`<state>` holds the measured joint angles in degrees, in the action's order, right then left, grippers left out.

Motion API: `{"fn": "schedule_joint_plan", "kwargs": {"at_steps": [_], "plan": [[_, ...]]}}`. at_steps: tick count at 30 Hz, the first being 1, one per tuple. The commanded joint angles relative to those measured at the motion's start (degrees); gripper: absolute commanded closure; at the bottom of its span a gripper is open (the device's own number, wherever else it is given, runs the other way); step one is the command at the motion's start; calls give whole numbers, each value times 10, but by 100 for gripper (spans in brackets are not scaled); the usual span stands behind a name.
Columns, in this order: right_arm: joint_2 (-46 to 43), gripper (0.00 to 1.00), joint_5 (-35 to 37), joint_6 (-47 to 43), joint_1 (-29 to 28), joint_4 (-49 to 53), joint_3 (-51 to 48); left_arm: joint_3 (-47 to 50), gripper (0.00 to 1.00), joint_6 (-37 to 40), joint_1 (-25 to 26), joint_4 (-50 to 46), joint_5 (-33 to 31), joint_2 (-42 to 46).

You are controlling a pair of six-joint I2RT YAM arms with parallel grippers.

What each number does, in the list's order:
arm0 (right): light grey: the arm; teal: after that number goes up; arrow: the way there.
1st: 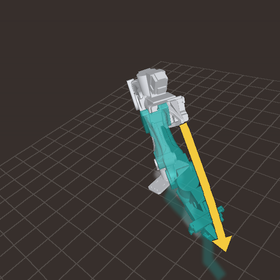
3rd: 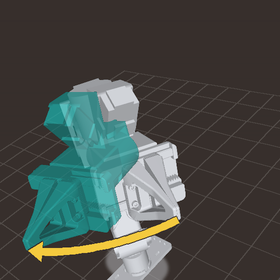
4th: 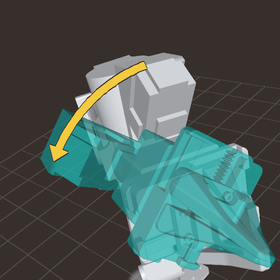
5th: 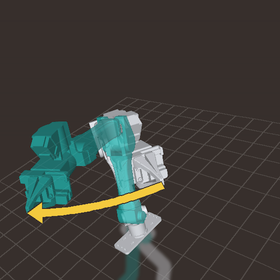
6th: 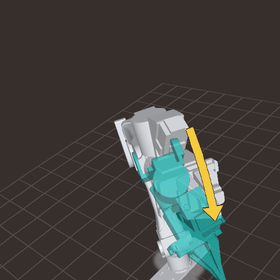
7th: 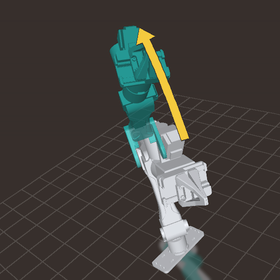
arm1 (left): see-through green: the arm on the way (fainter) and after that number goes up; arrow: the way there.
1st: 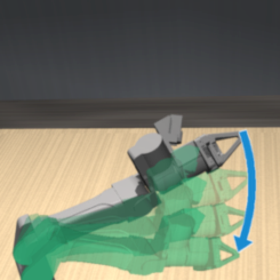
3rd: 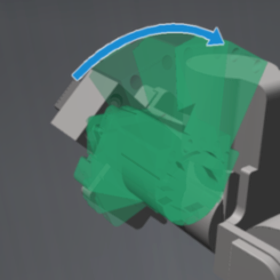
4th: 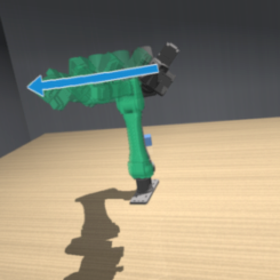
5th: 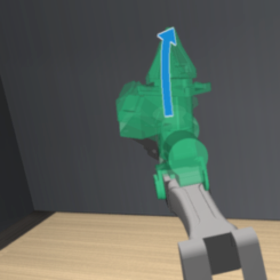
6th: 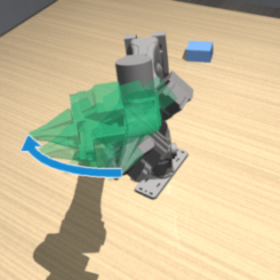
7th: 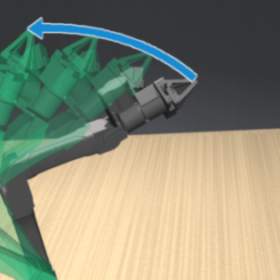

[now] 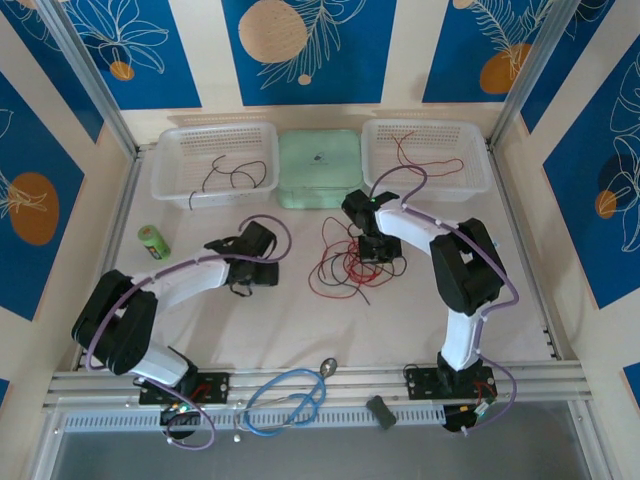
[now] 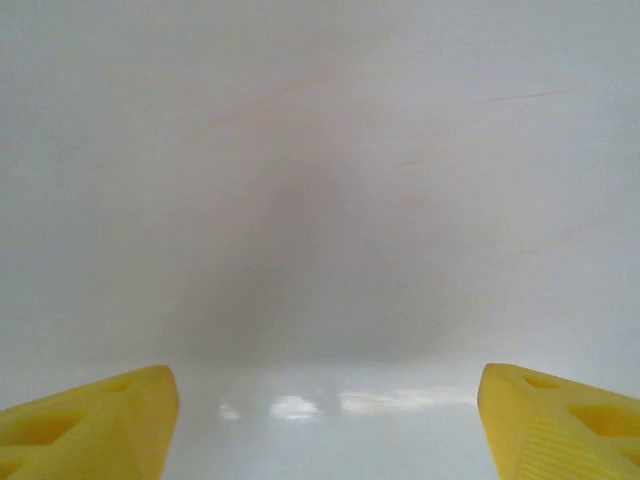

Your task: Untangle the cables

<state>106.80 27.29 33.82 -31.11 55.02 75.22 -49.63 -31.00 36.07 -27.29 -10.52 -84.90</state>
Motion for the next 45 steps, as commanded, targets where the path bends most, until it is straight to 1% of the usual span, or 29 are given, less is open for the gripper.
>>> {"fn": "schedule_joint_plan", "kwargs": {"at_steps": [1,5,10,13,16,20,25,27,29,33,37,41,45], "plan": [[-18,100,-85,-2,-15,-18,5,-56,19,37,32,23,43,-10],[-16,100,-110,8,-27,-24,5,-99,18,45,57,52,57,-70],[-20,100,-119,23,-34,-26,-10,-148,17,51,73,55,51,-158],[-29,100,-117,33,-35,-28,-24,-171,17,52,75,53,32,-206],[-36,100,-107,41,-33,-26,-36,-185,17,46,75,71,14,-246],[-47,100,-81,52,-22,-14,-52,-190,18,14,75,59,-60,-269],[-57,86,-39,61,8,-13,-85,-144,17,-25,67,3,-145,-237],[-56,82,-25,59,23,-18,-100,-108,16,-39,60,-22,-171,-211],[-55,80,-16,58,38,-24,-116,-68,15,-51,53,-33,-188,-179],[-55,79,-6,50,65,-37,-140,6,15,-73,35,-43,-201,-109],[-73,78,-14,46,81,-42,-145,46,14,-83,23,-45,-203,-61],[-92,75,-22,40,82,-26,-129,40,14,-77,19,-48,-197,-49],[-137,69,-42,36,71,-6,-109,16,14,-64,21,-53,-186,-40]]}}
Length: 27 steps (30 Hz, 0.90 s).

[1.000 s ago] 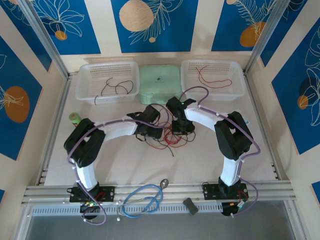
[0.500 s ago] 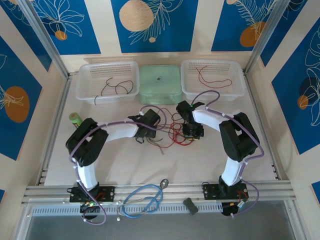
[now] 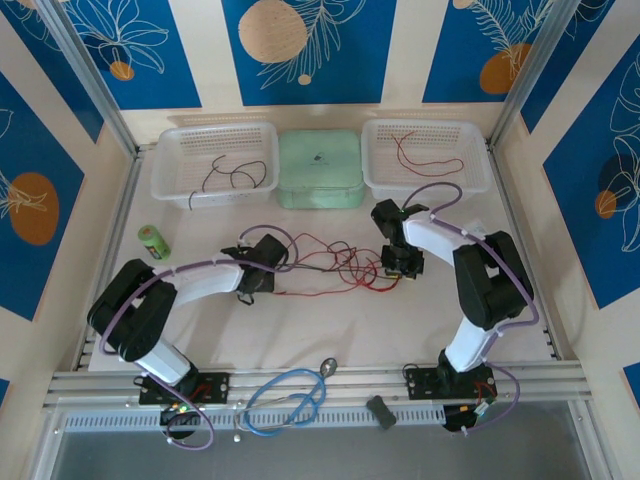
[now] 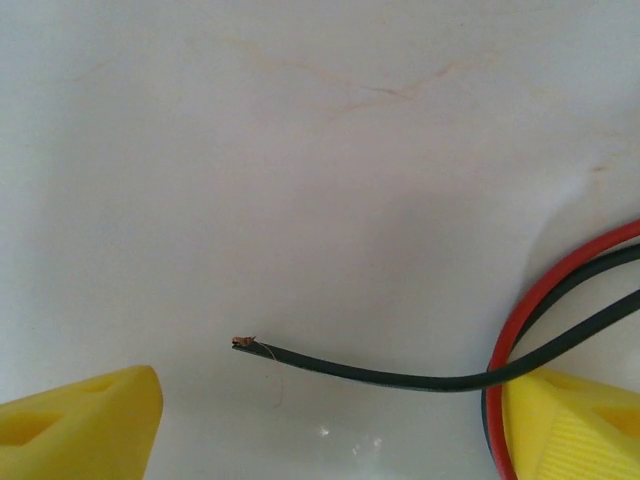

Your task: Untangle the cables

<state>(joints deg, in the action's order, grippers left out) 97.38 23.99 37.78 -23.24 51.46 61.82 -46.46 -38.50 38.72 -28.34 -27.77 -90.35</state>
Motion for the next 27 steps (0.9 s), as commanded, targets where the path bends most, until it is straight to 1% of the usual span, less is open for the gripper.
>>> {"fn": "schedule_joint_plan", "kwargs": {"at_steps": [1,6,9,12,14,17,22,24,27], "plan": [[-54,68,-12,-4,-13,37,31,-22,14,16,-6,-46,-14,18],[-109,60,-28,-7,-52,77,72,-73,13,58,2,-72,12,65],[-120,55,-34,-9,-88,96,106,-105,11,74,10,-98,27,99],[-112,50,-36,-13,-127,114,143,-131,7,75,12,-140,21,134],[-98,47,-44,-20,-156,118,171,-143,5,72,11,-172,7,152],[-69,47,-66,-28,-193,116,210,-153,3,62,8,-212,-7,177],[5,49,-91,-47,-247,105,278,-150,3,45,1,-248,-15,218],[41,52,-90,-75,-267,97,310,-147,3,40,-1,-259,-18,238],[89,52,-53,-173,-303,49,338,-146,4,35,-6,-273,-20,272]]}}
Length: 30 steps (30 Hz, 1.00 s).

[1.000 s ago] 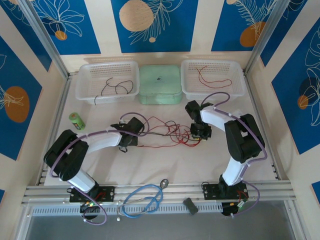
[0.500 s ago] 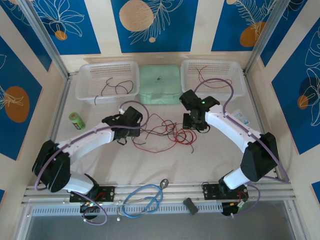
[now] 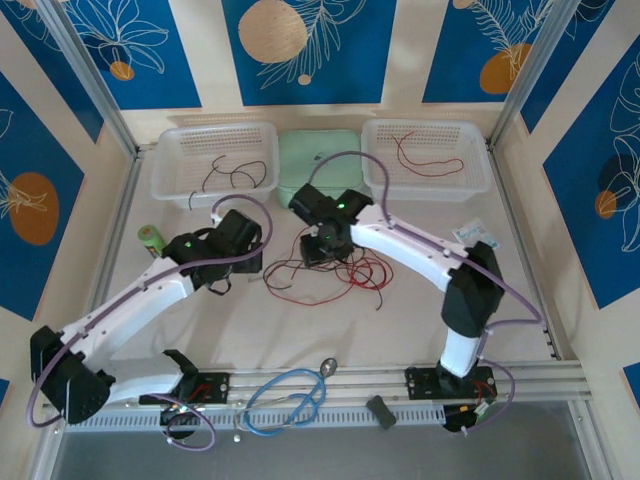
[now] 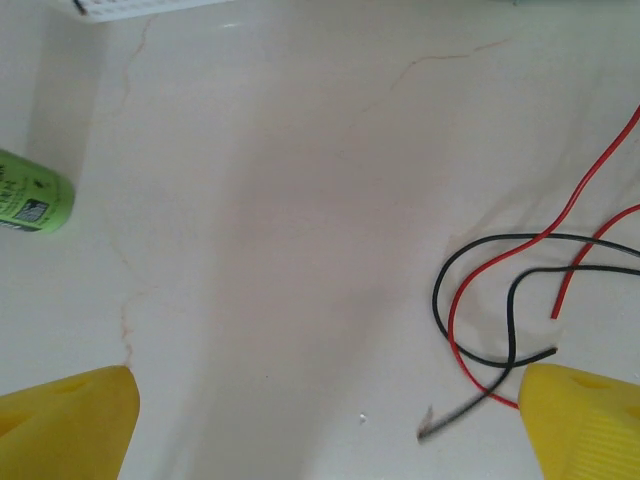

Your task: Untangle the cables

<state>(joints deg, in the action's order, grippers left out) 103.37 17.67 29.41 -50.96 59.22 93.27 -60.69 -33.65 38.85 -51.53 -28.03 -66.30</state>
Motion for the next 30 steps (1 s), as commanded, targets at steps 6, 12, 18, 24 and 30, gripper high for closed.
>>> {"fn": "schedule_joint_plan", "kwargs": {"at_steps": [6,12,18,24,30], "plan": [[87,50,96,-357,-83,-176,-23,-12,4,-15,-17,-78,-18,98],[169,49,56,-255,-84,0,128,-14,5,-26,-23,-107,-19,140],[146,50,-48,22,-114,115,124,-13,5,-23,-25,-113,-13,146],[112,50,-96,184,-154,82,10,-19,5,-9,-26,-111,2,142],[136,51,-103,246,-161,31,-16,-18,5,3,-26,-112,19,145]]}}
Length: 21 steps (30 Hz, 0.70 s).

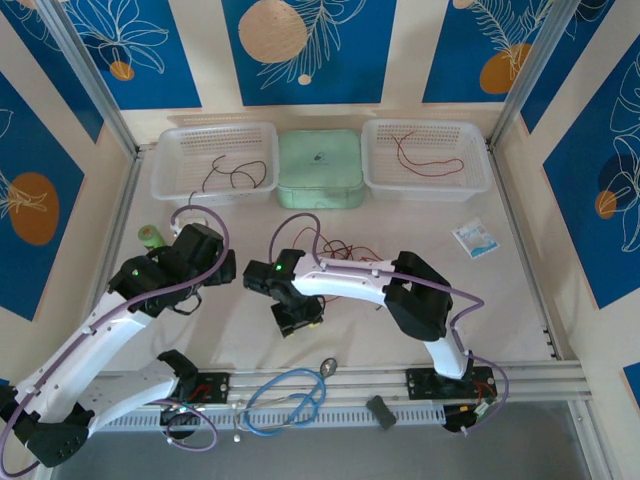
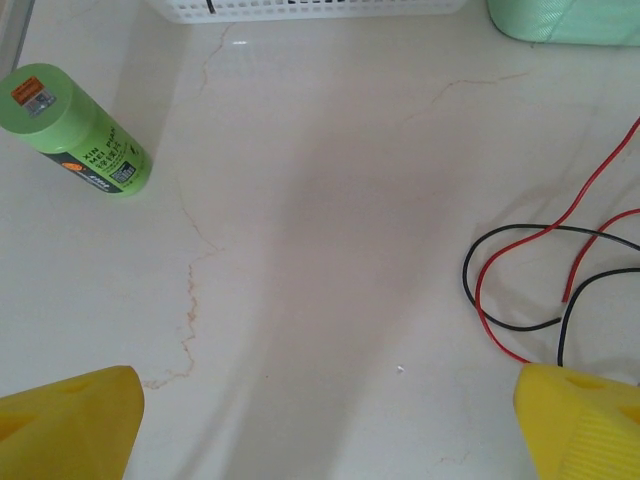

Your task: Untangle the cables

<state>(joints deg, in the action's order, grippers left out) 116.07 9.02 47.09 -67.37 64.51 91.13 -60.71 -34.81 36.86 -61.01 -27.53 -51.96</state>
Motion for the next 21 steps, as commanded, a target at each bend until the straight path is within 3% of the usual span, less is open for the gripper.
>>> {"fn": "schedule_joint_plan", "kwargs": {"at_steps": [1,11,21], "plan": [[12,51,-14,72,4,-24,9,-17,6,16,-7,-18,17,3],[75,53,-31,97,6,-35,48,-3,6,29,-7,-4,41,16],[110,68,-3,107,9,13,81,9,6,39,-7,21,56,13]]}}
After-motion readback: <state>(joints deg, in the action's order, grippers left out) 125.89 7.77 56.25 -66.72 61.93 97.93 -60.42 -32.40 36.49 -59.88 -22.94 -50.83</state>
